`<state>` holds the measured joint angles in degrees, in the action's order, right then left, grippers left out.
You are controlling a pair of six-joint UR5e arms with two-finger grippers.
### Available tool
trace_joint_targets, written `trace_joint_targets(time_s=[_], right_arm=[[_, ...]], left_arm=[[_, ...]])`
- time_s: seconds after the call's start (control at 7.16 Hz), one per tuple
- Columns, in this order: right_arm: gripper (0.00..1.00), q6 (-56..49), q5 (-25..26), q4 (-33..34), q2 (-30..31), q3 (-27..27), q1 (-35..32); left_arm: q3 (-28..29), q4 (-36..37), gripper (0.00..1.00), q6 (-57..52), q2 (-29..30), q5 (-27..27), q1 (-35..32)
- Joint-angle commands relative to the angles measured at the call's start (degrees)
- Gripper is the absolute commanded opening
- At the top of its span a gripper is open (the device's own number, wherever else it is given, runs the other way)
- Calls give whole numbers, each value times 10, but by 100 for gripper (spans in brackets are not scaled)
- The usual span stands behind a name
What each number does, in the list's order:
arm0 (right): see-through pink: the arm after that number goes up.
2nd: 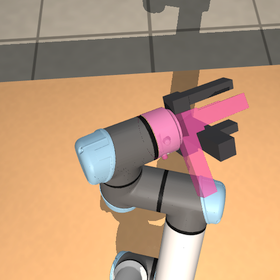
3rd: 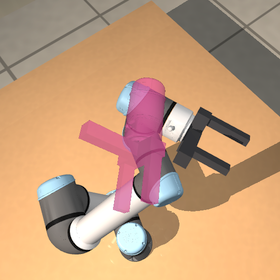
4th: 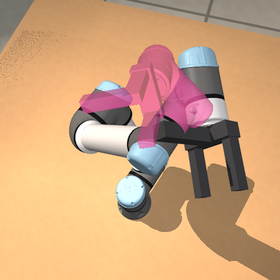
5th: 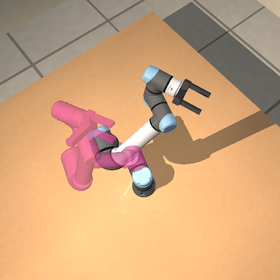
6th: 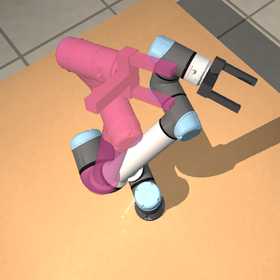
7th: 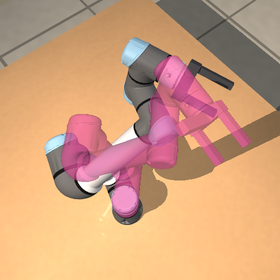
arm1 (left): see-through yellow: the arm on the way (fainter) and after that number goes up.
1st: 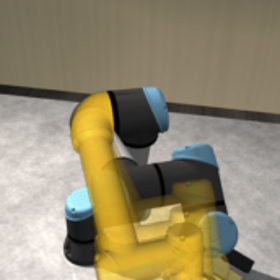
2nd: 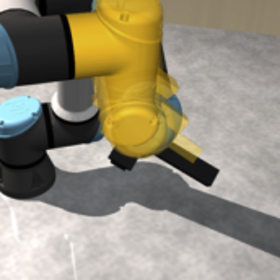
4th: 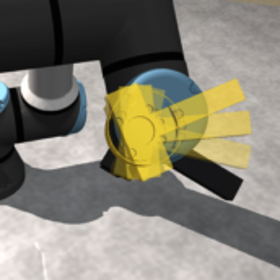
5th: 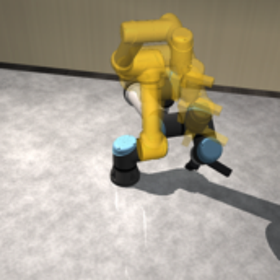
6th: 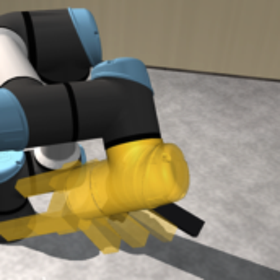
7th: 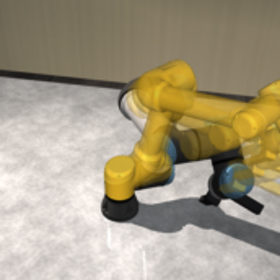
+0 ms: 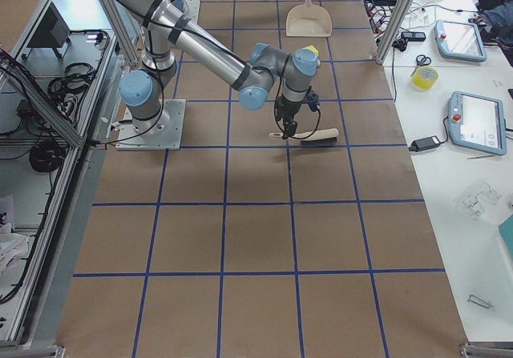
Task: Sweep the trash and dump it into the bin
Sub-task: 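Close the right gripper on the brush handle and lift the brush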
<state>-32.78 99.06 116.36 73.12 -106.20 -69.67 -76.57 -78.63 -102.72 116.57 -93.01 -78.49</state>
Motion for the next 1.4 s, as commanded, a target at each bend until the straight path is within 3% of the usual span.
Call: trace_joint_targets(time_s=[0.0, 0.42, 0.56, 0.7, 0.84, 1.12, 1.26], right_arm=[[84, -7, 3, -3, -15, -6, 1], [71, -6, 3, -3, -18, -6, 15], [55, -7, 3, -4, -18, -6, 26], [43, -5, 2, -5, -18, -6, 26], [37, -4, 0, -7, -18, -6, 26], [29, -4, 0, -8, -18, -4, 26], [18, -4, 0, -8, -16, -2, 26]], left_arm=[[39, 13, 100, -19, 42, 0, 0], [34, 47, 99, -4, 75, -3, 6], [9, 74, 99, 8, 77, -2, 14], [-43, 147, 99, 39, 71, -2, 17], [-81, 219, 100, 36, 67, -2, 19], [-87, 223, 99, 34, 68, 5, 30], [-90, 223, 94, 35, 73, 6, 30]])
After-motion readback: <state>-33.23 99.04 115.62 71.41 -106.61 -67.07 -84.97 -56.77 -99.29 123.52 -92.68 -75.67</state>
